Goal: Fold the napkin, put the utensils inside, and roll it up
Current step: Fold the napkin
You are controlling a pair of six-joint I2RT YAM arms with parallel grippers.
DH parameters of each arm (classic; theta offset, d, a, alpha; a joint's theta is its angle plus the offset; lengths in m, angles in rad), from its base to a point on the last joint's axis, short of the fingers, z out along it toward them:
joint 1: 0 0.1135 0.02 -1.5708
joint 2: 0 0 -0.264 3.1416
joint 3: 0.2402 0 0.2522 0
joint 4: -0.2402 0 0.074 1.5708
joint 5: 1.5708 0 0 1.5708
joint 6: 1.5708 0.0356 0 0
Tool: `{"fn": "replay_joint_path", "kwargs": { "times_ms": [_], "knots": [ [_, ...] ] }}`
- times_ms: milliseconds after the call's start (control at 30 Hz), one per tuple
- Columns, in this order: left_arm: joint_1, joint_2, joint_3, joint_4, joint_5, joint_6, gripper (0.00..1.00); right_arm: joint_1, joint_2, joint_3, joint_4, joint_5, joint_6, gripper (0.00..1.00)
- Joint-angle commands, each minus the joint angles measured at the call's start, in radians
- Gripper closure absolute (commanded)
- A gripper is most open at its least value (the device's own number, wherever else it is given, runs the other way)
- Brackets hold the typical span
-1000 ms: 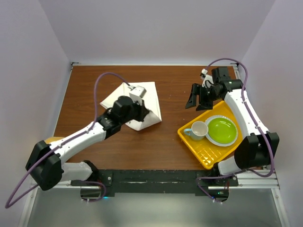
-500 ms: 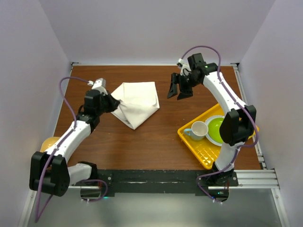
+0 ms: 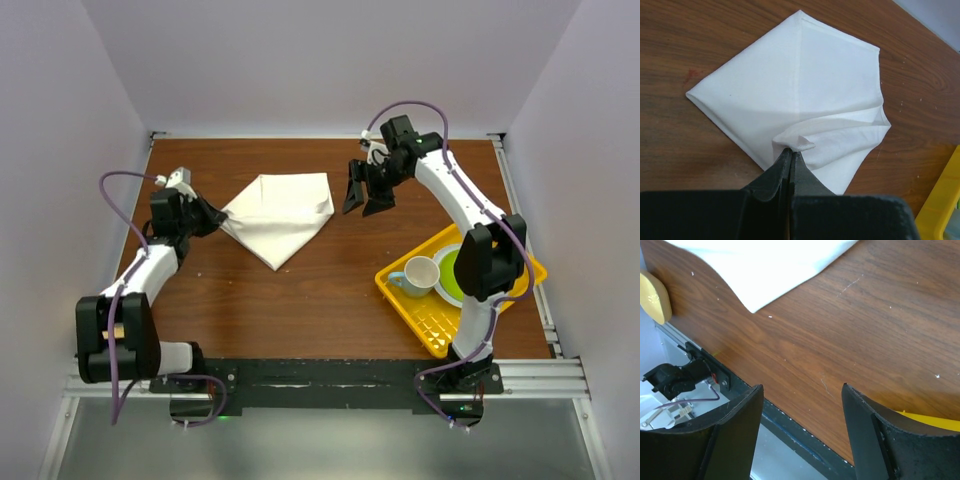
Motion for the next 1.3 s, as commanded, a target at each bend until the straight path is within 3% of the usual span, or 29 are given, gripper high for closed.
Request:
{"fn": "replay_joint_path", "kwargs": {
  "times_ms": [0, 267, 367, 733, 900, 1133, 1267],
  "knots": [
    [0.047, 0.07, 0.048, 0.063, 0.084, 0.02, 1.0, 0.011, -0.024, -0.015, 0.004, -0.011, 0.015, 0.33],
    [0.064, 0.165, 0.092, 0.097, 0.126, 0.019, 1.0, 0.055, 0.03, 0.014, 0.019, -0.014, 0.022, 0.34],
    [0.064, 0.188, 0.103, 0.096, 0.129, 0.017, 1.0, 0.061, 0.071, 0.04, 0.064, -0.04, 0.064, 0.39],
    [0.066, 0.233, 0.126, 0.07, 0.14, 0.019, 1.0, 0.075, 0.283, 0.138, 0.47, -0.086, 0.331, 0.54],
    [0.066, 0.236, 0.118, 0.065, 0.164, 0.007, 1.0, 0.086, 0.395, 0.255, 0.502, -0.084, 0.345, 0.61],
    [0.066, 0.222, 0.101, 0.06, 0.181, 0.0, 1.0, 0.094, 0.505, 0.379, 0.547, -0.07, 0.357, 0.62],
    [0.066, 0.228, 0.1, 0.062, 0.187, -0.003, 1.0, 0.109, 0.588, 0.473, 0.487, -0.066, 0.339, 0.62]
  ]
}}
